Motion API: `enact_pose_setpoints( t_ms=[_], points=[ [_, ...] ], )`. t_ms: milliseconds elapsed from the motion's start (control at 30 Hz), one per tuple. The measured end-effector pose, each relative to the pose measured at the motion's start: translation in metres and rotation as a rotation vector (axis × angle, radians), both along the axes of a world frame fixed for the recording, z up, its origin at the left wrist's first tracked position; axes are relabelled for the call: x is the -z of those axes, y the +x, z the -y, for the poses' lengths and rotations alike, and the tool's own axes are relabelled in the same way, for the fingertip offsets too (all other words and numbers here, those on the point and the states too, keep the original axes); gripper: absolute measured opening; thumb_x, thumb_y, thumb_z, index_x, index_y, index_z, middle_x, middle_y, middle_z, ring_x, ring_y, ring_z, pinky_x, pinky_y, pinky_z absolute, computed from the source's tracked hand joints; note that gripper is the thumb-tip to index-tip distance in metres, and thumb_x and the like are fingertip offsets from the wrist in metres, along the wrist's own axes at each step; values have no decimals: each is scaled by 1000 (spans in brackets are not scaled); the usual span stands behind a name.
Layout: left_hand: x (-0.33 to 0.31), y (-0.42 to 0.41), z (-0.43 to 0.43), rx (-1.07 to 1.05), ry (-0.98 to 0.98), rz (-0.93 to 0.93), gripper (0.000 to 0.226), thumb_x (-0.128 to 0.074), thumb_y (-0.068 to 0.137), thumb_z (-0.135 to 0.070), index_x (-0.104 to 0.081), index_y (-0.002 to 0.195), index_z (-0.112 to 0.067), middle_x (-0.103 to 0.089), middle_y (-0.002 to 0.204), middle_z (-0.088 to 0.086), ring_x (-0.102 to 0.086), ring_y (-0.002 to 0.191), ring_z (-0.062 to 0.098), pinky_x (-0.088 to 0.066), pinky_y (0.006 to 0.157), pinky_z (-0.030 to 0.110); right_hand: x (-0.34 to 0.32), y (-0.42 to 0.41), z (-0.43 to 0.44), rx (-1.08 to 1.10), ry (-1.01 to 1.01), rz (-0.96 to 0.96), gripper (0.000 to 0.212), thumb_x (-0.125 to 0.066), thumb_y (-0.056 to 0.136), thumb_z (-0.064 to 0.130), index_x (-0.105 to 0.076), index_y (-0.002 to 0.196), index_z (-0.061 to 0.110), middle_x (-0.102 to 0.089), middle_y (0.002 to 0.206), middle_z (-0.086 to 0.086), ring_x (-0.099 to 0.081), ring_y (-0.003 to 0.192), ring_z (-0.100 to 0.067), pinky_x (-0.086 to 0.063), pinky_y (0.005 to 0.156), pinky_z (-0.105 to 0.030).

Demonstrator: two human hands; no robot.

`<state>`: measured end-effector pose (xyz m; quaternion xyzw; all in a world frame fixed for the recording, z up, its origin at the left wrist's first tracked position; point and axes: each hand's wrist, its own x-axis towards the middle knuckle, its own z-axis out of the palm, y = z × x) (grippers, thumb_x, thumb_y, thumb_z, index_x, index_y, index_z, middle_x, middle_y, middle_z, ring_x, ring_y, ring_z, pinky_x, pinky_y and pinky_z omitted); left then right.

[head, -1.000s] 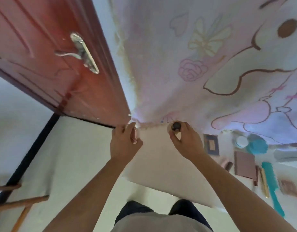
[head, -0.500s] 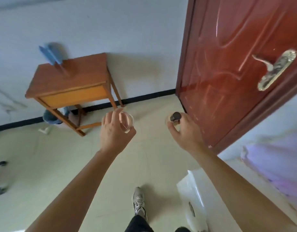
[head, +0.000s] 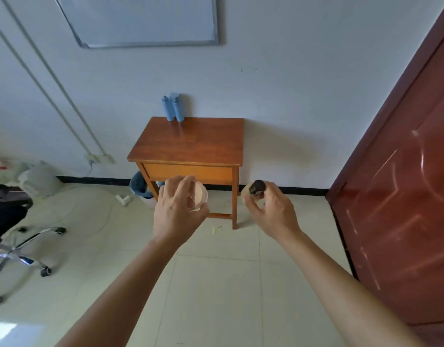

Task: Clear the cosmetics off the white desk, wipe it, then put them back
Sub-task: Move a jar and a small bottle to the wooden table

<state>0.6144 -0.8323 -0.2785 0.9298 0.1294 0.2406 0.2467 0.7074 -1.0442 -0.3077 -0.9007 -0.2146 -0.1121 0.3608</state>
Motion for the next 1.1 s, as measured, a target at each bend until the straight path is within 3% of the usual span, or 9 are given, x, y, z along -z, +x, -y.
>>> enact_pose_setpoints(
  t_ms=[333,533,767,1100],
  points=[
    [12,118,-59,18,-39,-21,75,-77,74,-36,-44,140,-24,-48,132,-4,-49,118,20,-48,90,35,4,113,-62,45,15,-21,29,-52,93,50,-58,92,22,-62,89,8,-63,76,-12,-53,65,-33],
    [17,232,-99,29,-4,-17,72,-77,73,-38,-43,136,-25,-54,125,-3,-56,108,20,-51,86,36,20,232,-105,28,68,17,25,-54,95,45,-58,93,21,-61,88,8,-62,73,-12,-52,62,-30],
    [-7,378,-150,-27,36,-57,77,-74,77,-49,-40,140,-22,-54,126,-7,-57,108,13,-55,86,36,7,383,-168,-2,59,24,33,-43,98,56,-55,85,28,-57,80,13,-57,65,-5,-53,57,-29],
    [16,472,-227,-45,30,-166,73,-80,74,-42,-47,135,-22,-49,128,-5,-56,96,6,-53,75,21,19,503,-255,-63,-7,-59,31,-43,97,55,-51,81,30,-54,74,15,-54,62,-3,-47,53,-25]
  ],
)
